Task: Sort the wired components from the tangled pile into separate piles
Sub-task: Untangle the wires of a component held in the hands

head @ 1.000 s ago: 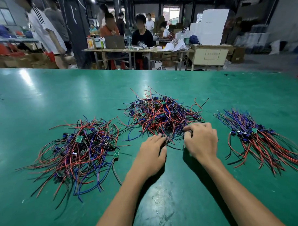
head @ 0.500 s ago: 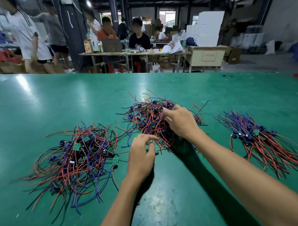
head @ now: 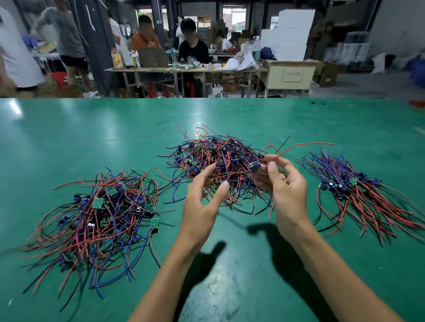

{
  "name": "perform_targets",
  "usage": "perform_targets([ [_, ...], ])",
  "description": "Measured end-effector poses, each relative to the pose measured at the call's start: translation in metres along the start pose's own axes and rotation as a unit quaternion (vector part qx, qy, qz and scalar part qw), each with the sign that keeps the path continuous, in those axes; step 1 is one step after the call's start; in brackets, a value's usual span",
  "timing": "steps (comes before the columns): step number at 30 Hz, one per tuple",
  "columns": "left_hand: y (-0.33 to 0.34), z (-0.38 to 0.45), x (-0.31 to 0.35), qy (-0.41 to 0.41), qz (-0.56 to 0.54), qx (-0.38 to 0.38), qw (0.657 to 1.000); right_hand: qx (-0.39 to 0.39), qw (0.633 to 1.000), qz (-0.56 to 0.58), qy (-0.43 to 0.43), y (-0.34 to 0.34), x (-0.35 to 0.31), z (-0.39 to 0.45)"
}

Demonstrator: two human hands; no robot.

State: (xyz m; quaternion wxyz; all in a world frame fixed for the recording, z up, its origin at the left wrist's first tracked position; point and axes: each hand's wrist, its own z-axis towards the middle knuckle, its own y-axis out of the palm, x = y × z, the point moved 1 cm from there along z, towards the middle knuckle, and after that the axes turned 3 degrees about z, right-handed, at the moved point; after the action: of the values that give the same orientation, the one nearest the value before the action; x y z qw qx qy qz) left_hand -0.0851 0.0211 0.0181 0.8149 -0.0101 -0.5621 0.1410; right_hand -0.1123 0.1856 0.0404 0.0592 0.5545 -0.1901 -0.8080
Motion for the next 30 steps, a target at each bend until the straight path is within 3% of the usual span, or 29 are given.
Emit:
perform_targets([
  [3,0.001,-0.002,0.004,0.038,0.039,-0.023,0.998,-0.022,0.998,0.013,0.052,-0.004,-0.001,-0.008],
  [10,-0.003,-0.004,0.001,0.172,0.214,0.055,0.960,-0.055,0.993,0.017,0.102,-0.004,0.000,-0.016],
  [14,-0.020,0.000,0.008,0.198,0.205,0.201,0.937,-0.064,0.994,-0.030,0.085,-0.006,-0.002,-0.016],
  [16,-0.039,0.005,0.009,0.174,0.185,0.318,0.914,-0.059,0.994,-0.060,0.073,-0.008,0.001,-0.018],
  [19,-0.080,0.009,0.001,0.106,0.183,0.490,0.846,-0.073,0.990,-0.102,0.064,-0.007,0.010,-0.021],
  [21,-0.105,0.007,-0.007,0.037,0.187,0.560,0.806,-0.074,0.986,-0.139,0.045,-0.004,0.015,-0.022],
  [23,-0.119,0.004,-0.016,-0.073,0.229,0.571,0.785,-0.058,0.978,-0.202,0.004,-0.003,0.020,-0.021],
  [25,-0.119,0.003,-0.023,-0.153,0.296,0.531,0.779,-0.042,0.960,-0.273,-0.040,0.002,0.025,-0.016],
  [28,-0.110,0.002,-0.024,-0.194,0.366,0.465,0.782,-0.003,0.929,-0.364,-0.071,0.018,0.029,0.004],
  [30,-0.109,0.003,-0.020,-0.220,0.362,0.466,0.777,0.006,0.893,-0.440,-0.091,0.033,0.031,0.022],
])
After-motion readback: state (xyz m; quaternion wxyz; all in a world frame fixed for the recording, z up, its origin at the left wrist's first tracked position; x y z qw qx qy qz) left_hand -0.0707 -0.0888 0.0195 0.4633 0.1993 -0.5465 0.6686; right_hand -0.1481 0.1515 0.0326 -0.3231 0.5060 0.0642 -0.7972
